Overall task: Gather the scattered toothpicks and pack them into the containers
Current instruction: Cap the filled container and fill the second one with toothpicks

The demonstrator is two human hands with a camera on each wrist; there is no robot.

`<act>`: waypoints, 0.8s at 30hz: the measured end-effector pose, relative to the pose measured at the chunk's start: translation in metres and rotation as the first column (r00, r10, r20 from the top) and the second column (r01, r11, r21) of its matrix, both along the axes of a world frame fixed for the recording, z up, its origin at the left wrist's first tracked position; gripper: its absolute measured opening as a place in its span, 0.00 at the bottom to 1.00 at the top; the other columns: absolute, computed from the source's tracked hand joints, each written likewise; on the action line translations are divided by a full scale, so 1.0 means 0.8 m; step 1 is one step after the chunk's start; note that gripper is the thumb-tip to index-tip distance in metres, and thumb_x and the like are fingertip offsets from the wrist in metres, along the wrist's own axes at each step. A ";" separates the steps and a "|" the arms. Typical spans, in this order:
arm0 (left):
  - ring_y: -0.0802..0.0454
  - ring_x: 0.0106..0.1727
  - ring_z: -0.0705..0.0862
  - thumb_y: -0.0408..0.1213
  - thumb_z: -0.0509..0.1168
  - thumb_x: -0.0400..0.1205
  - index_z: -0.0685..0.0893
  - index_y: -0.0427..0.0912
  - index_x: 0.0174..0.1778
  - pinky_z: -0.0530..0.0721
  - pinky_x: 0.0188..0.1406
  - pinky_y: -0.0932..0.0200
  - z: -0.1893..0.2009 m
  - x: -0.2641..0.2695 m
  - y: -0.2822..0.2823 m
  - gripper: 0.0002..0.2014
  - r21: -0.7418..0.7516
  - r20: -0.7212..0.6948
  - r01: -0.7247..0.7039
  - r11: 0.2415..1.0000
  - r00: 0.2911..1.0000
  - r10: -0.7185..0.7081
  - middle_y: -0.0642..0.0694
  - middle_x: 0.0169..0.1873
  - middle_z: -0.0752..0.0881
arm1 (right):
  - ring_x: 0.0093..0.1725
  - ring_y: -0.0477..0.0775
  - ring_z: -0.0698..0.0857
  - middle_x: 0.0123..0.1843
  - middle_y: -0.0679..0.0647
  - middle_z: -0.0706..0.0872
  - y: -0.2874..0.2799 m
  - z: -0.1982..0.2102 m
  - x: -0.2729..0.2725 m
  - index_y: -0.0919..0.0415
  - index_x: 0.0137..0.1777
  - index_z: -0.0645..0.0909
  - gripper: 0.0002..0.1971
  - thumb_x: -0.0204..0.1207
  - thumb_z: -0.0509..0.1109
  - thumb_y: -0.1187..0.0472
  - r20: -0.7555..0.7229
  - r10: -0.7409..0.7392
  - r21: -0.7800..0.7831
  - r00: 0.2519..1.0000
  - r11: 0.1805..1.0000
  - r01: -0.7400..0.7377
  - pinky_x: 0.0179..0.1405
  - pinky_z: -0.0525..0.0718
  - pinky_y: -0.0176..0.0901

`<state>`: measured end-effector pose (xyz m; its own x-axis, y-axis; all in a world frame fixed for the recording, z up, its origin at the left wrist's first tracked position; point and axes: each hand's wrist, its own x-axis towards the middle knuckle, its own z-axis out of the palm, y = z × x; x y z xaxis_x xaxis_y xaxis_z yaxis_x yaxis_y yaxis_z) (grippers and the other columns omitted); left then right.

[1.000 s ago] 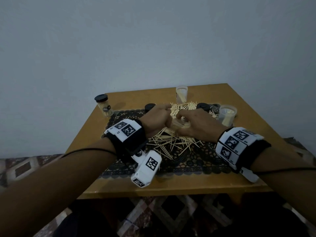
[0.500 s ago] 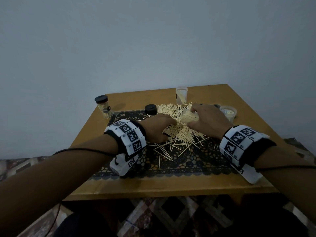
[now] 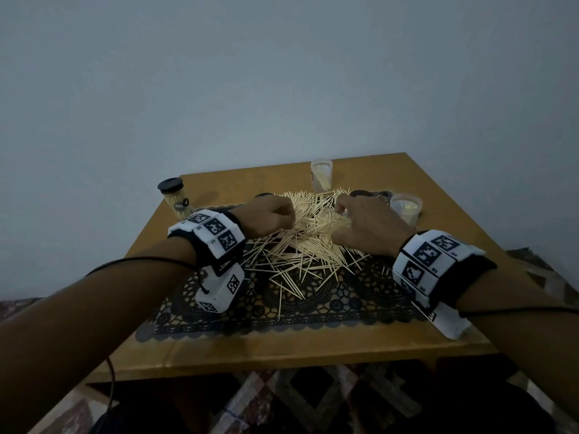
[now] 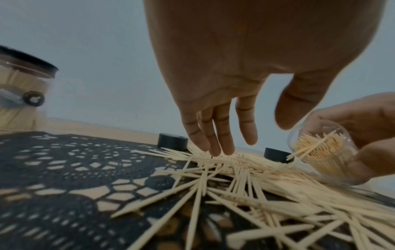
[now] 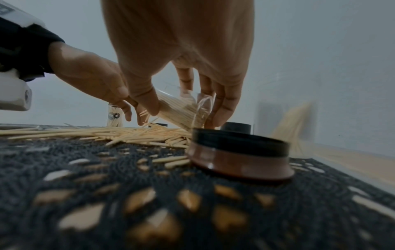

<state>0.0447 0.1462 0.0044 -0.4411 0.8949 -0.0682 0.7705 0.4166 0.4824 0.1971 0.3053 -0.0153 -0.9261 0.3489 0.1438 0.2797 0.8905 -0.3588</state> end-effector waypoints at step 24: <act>0.41 0.56 0.81 0.49 0.67 0.81 0.78 0.37 0.58 0.78 0.50 0.52 -0.020 -0.038 0.091 0.19 -0.065 -0.378 -0.268 0.961 0.898 0.225 0.39 0.56 0.83 | 0.36 0.47 0.74 0.42 0.45 0.73 0.000 -0.002 -0.002 0.54 0.63 0.73 0.24 0.70 0.73 0.46 -0.035 -0.022 0.012 0.999 1.000 0.022 0.33 0.71 0.43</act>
